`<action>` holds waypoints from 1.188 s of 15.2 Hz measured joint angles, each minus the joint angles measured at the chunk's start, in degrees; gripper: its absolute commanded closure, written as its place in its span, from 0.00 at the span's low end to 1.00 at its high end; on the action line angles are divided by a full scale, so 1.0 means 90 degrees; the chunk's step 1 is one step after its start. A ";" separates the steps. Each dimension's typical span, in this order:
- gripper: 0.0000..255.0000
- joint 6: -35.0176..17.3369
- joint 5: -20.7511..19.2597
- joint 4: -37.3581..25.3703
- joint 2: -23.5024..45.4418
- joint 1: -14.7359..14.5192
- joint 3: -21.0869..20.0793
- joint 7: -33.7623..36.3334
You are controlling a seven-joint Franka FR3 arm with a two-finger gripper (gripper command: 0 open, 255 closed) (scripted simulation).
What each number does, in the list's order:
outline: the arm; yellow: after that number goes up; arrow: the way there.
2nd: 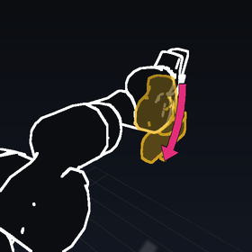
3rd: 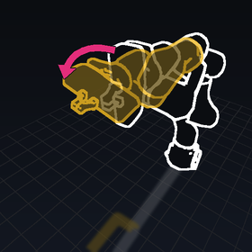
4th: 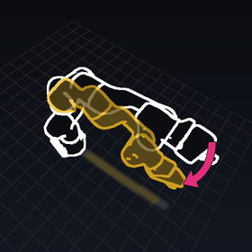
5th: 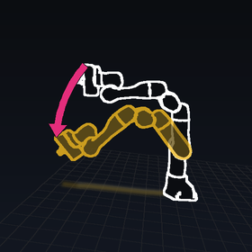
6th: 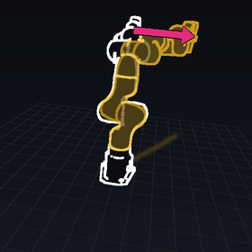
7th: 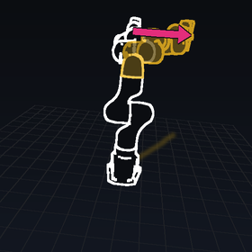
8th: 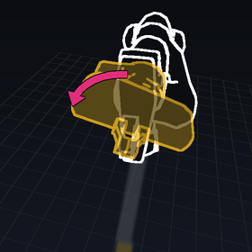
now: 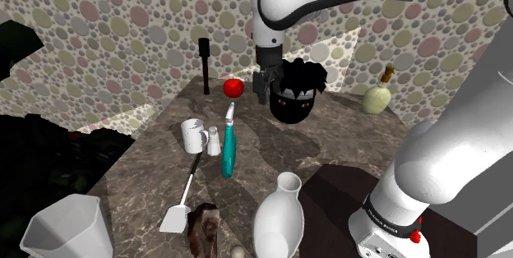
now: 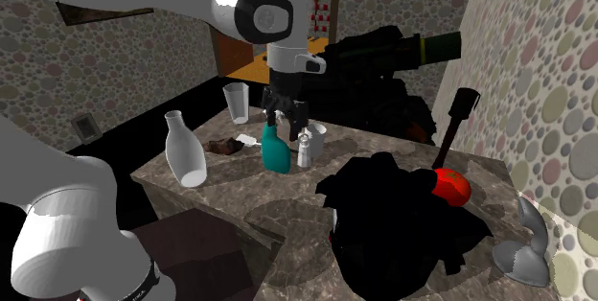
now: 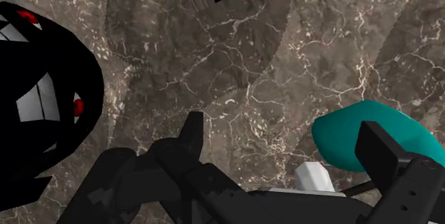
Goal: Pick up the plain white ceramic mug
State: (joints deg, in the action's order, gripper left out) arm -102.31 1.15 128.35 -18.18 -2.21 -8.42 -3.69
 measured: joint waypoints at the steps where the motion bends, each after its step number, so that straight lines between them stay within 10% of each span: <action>1: 0.00 -0.0108 0.0002 -0.0171 0.0281 -0.0010 -0.0036 0.0040; 18: 0.00 -0.0724 -0.0231 -0.3681 0.4545 -0.0454 -0.0374 0.0615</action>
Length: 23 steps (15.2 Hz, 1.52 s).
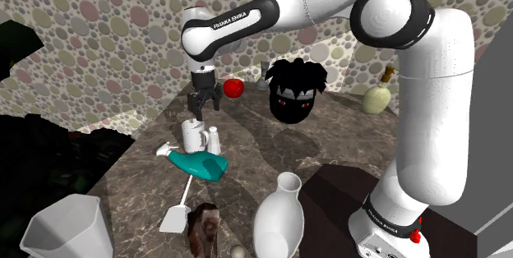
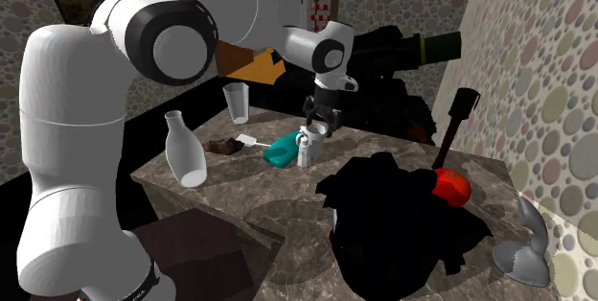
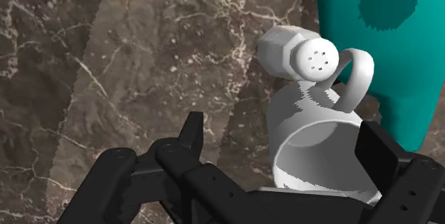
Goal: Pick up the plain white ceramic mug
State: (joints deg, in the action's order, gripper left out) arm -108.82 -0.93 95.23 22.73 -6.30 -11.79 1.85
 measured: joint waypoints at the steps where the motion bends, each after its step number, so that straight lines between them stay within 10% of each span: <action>1: 0.00 0.0078 -0.0027 -0.0354 0.0287 -0.0038 0.0002 0.0010; 11: 0.00 -0.0357 -0.0112 -0.0692 0.1077 -0.0142 0.0029 0.0045; 12: 1.00 -0.0370 -0.0113 -0.0686 0.1083 -0.0145 0.0028 0.0048; 23: 1.00 -0.0357 -0.0110 -0.0684 0.1063 -0.0146 0.0025 0.0050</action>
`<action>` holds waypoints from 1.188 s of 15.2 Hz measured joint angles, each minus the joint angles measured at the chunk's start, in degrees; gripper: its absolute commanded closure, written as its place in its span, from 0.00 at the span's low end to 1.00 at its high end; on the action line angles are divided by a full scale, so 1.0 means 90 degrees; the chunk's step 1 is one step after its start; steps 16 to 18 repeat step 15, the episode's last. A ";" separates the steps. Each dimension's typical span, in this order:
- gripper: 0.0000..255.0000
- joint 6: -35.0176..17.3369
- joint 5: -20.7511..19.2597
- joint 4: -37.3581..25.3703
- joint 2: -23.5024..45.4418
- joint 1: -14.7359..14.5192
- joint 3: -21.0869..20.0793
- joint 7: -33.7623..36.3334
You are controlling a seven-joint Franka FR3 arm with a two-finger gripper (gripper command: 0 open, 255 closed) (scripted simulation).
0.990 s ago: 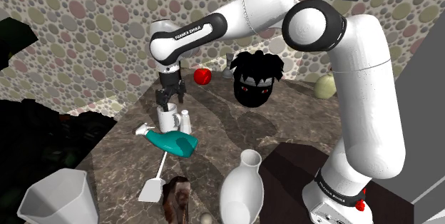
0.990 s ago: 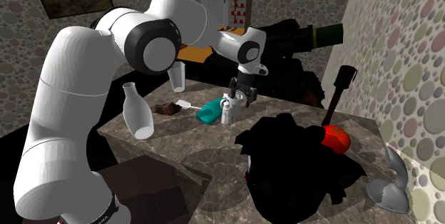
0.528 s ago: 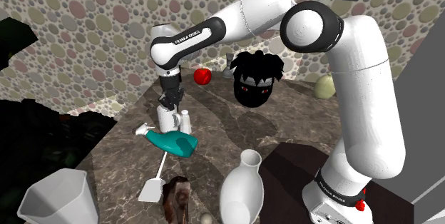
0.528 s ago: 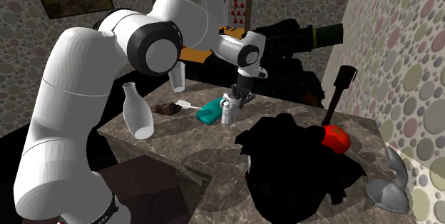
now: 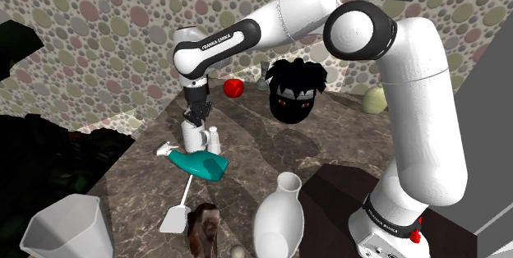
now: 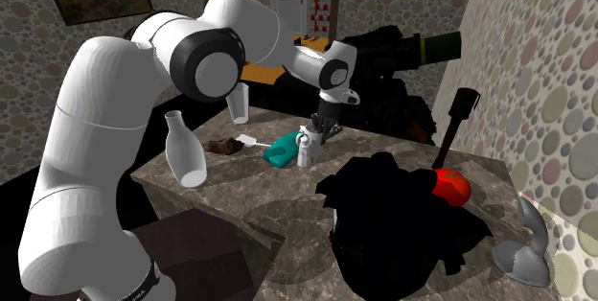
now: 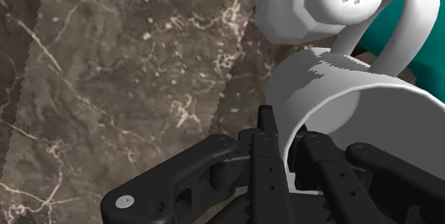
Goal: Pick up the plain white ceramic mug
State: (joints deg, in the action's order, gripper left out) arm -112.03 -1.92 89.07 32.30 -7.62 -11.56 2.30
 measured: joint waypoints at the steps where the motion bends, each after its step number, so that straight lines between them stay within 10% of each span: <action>1: 1.00 0.0061 0.0005 -0.0030 -0.0030 0.0005 -0.0002 -0.0003; 18: 1.00 0.0986 0.0072 -0.0576 -0.0419 0.0011 -0.0048 0.0017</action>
